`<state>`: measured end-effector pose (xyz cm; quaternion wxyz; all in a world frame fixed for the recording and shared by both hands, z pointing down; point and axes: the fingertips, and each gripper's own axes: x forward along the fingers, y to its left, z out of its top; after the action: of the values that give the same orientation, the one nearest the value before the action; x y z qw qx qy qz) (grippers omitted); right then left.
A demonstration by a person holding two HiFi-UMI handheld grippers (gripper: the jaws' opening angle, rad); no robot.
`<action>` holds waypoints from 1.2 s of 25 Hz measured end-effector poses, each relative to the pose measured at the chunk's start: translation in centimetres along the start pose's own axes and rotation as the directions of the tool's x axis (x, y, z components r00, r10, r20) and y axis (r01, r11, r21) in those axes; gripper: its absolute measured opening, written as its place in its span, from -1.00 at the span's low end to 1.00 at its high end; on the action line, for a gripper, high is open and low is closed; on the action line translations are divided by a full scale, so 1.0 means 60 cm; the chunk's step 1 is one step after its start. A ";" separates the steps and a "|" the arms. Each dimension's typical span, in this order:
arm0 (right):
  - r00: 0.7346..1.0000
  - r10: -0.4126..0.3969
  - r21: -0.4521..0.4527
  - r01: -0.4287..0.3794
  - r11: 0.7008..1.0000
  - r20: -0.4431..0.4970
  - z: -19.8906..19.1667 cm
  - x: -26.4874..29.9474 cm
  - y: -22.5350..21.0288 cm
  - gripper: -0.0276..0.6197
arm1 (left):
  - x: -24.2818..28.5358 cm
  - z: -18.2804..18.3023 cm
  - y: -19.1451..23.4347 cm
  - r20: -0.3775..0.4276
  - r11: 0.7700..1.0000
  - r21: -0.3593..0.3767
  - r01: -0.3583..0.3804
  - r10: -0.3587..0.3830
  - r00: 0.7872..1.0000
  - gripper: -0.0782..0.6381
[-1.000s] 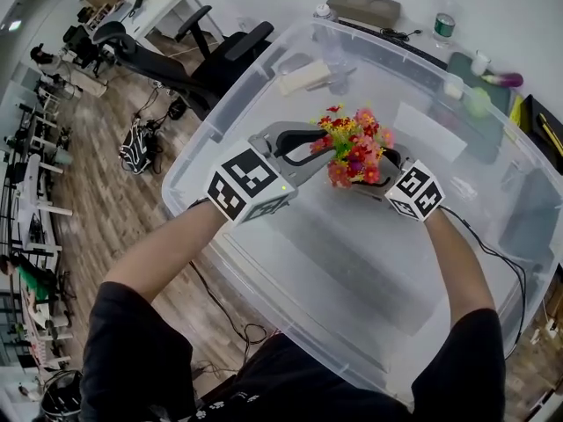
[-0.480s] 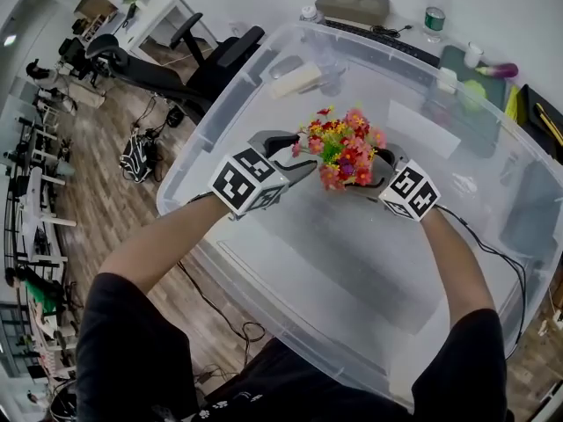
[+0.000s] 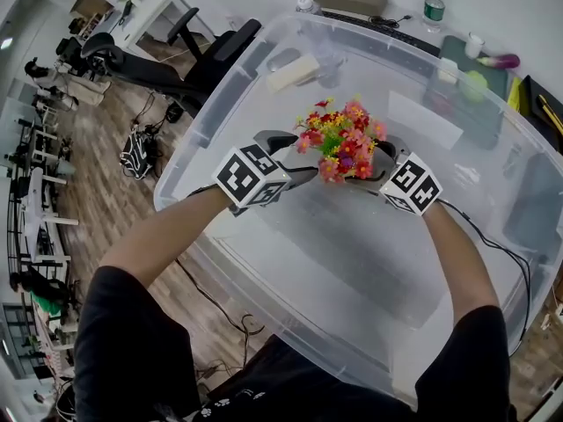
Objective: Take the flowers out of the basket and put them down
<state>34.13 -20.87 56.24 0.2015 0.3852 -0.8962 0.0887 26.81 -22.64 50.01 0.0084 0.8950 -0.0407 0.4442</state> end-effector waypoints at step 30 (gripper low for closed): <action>1.000 0.007 -0.001 -0.007 1.000 -0.005 -0.001 0.001 0.001 0.43 | 0.112 -0.026 -0.027 -0.052 0.966 0.203 0.163 -0.156 0.986 0.10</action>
<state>34.09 -20.86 56.30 0.2037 0.3816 -0.8971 0.0901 29.74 -21.37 56.35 -0.0481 0.8834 0.0778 0.4596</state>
